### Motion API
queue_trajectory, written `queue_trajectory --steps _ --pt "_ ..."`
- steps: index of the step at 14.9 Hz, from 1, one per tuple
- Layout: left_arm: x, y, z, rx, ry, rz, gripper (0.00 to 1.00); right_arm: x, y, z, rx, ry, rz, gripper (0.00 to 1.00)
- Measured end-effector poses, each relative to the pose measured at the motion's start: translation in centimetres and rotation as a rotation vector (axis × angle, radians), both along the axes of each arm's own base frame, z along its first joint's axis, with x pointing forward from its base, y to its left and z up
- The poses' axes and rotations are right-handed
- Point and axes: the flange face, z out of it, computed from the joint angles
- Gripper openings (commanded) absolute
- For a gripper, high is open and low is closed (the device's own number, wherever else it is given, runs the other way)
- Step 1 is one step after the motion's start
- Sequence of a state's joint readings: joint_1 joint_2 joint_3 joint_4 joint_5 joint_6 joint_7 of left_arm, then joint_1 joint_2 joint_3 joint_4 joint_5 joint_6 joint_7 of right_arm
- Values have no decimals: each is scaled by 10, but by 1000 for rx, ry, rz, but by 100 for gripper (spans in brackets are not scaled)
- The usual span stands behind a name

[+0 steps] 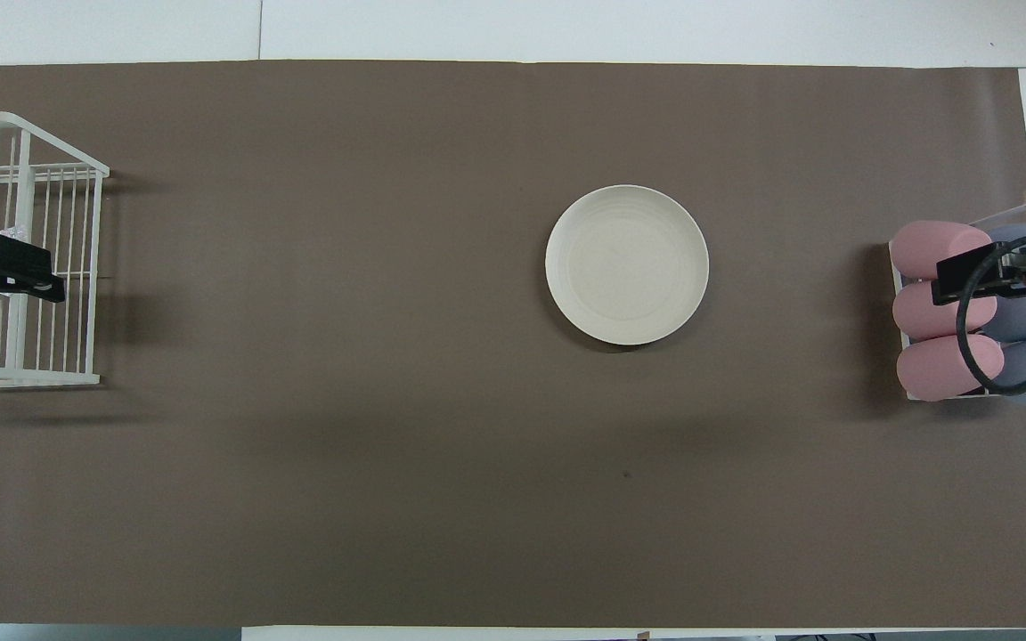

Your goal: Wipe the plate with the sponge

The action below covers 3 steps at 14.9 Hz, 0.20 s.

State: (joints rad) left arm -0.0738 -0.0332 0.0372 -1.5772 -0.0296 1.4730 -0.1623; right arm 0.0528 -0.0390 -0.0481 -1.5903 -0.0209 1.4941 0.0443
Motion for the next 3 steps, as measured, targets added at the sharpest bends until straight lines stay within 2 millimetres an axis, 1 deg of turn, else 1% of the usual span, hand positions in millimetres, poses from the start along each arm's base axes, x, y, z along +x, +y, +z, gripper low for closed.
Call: queue_trajectory --steps 3 --pt "-4 2 7 -2 -13 3 100 0 0 0 0 0 0 100"
